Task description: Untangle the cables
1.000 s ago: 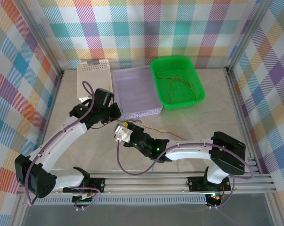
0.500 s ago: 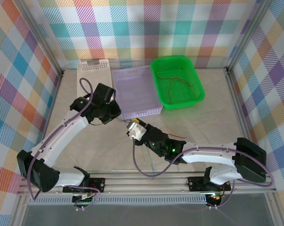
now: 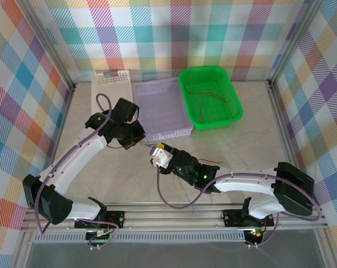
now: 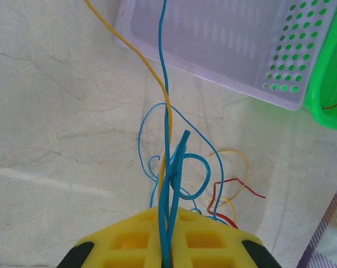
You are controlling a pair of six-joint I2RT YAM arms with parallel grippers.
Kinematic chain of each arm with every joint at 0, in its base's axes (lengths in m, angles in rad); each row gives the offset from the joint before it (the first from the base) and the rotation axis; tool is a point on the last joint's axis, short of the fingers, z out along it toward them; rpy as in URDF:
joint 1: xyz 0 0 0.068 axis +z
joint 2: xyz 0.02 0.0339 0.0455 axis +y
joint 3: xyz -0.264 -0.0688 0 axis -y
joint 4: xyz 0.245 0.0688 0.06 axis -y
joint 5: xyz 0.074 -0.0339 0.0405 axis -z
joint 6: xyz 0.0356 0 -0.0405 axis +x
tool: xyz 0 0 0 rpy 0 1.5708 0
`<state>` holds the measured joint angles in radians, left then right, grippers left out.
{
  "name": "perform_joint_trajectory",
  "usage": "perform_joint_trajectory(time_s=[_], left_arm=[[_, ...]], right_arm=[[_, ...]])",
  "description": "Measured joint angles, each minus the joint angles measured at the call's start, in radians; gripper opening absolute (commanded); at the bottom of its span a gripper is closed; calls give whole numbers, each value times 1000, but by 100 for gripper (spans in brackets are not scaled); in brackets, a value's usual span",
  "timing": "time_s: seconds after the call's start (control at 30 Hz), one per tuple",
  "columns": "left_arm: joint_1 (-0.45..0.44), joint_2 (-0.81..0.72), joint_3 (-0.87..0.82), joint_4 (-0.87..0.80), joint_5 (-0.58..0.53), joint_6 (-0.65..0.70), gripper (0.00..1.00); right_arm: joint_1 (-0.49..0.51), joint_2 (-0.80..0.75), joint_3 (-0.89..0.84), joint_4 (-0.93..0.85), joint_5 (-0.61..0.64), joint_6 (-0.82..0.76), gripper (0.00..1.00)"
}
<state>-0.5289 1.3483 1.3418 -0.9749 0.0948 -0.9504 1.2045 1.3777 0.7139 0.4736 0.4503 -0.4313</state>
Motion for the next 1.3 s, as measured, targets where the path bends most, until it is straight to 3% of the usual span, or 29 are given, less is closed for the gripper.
perform_joint_trajectory(time_s=[0.33,0.53,0.77,1.13,1.3], left_arm=[[-1,-2,0,0,21,-3,0],[-1,-3,0,0,29,-3,0],[-10,-4,0,1,47,-3,0],[-12,-18,0,2,56,-2,0],[-12,-18,0,8,64,3,2]], right_arm=[[-21,34,0,3,-5,-1,52],[-28,32,0,9,-15,20,49],[-28,58,12,46,53,-3,36],[-28,74,25,92,138,-43,0],[-28,41,25,70,141,-37,0]])
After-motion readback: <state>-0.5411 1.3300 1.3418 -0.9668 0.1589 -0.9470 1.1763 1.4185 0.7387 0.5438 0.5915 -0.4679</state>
